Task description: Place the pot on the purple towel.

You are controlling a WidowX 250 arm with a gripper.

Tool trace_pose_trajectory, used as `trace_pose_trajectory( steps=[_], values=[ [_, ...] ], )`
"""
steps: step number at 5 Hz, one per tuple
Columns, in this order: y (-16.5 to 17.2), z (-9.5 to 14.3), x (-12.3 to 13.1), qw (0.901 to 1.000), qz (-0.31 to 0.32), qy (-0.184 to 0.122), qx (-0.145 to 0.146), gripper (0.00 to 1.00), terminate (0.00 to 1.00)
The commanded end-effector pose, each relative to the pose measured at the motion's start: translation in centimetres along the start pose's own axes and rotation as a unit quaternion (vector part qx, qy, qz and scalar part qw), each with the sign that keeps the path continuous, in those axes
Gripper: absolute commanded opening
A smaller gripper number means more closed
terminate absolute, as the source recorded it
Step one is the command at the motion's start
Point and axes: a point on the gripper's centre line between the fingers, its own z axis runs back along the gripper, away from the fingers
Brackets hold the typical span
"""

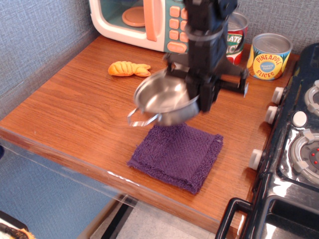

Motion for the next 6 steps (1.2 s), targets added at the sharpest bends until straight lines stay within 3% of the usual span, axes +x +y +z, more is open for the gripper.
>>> trace_pose_trajectory(
  steps=[1, 3, 5, 6],
  values=[
    [-1.3, -0.5, -2.2, 0.9998, -0.010, -0.012, 0.009, 0.00, 0.00],
    [-1.7, -2.7, -1.9, 0.9994, -0.014, -0.001, 0.033, 0.00, 0.00],
    [-1.7, -3.9, -2.2, 0.9992, -0.013, 0.012, 0.037, 0.00, 0.00],
    [-2.0, -3.7, -2.2, 0.9994, -0.015, 0.011, 0.029, 1.00, 0.00]
  ],
)
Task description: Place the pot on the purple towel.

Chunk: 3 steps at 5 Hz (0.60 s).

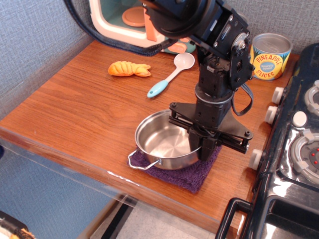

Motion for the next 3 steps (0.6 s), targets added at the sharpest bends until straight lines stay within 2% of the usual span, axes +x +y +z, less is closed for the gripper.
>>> trace_pose_trajectory(
  steps=[1, 2, 3],
  values=[
    [-0.5, 1.9, 0.9, 0.9994, -0.010, -0.025, -0.024, 1.00, 0.00],
    [-0.8, 3.7, 1.6, 0.9981, -0.009, -0.040, -0.046, 1.00, 0.00],
    [0.1, 6.6, 1.7, 0.9967, -0.006, -0.051, -0.063, 1.00, 0.00]
  ],
)
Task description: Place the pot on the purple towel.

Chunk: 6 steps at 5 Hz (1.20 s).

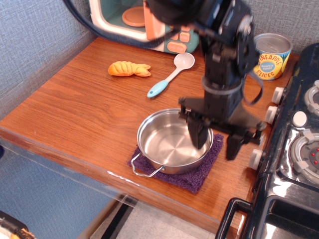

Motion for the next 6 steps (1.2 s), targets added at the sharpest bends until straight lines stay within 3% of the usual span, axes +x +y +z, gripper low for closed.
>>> trace_pose_trajectory(
  steps=[1, 2, 4, 6],
  values=[
    [2.3, 7.3, 1.0, 0.9989, 0.015, -0.043, -0.015, 1.00, 0.00],
    [4.2, 8.0, 0.9, 0.9989, 0.027, -0.038, 0.002, 1.00, 0.00],
    [5.7, 6.6, 0.6, 0.9996, 0.024, -0.010, 0.009, 1.00, 0.00],
    [5.8, 6.5, 0.6, 0.9999, -0.009, 0.006, -0.007, 1.00, 0.00]
  ],
)
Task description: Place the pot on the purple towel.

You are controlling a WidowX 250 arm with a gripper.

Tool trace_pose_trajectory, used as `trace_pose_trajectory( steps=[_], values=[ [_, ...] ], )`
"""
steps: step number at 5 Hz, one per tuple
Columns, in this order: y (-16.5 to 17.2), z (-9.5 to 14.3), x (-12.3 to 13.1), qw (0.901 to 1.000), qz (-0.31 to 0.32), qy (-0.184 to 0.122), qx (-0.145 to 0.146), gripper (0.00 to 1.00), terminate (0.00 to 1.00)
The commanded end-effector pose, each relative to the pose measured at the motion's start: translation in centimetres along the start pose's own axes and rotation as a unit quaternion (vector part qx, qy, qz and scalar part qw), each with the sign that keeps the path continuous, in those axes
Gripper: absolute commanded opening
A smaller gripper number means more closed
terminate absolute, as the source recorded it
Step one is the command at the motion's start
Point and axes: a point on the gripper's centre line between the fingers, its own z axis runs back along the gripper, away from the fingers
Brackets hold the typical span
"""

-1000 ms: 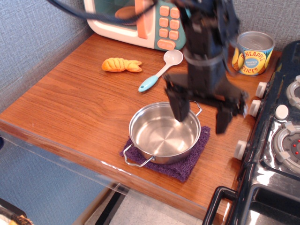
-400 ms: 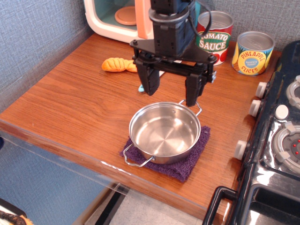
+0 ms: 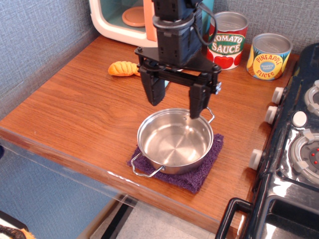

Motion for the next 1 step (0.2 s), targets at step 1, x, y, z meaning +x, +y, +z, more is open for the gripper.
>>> trace_pose_trajectory(
  steps=[1],
  values=[
    [0.34, 1.32, 0.66, 0.9998, -0.003, -0.020, -0.001, 1.00, 1.00]
  ],
)
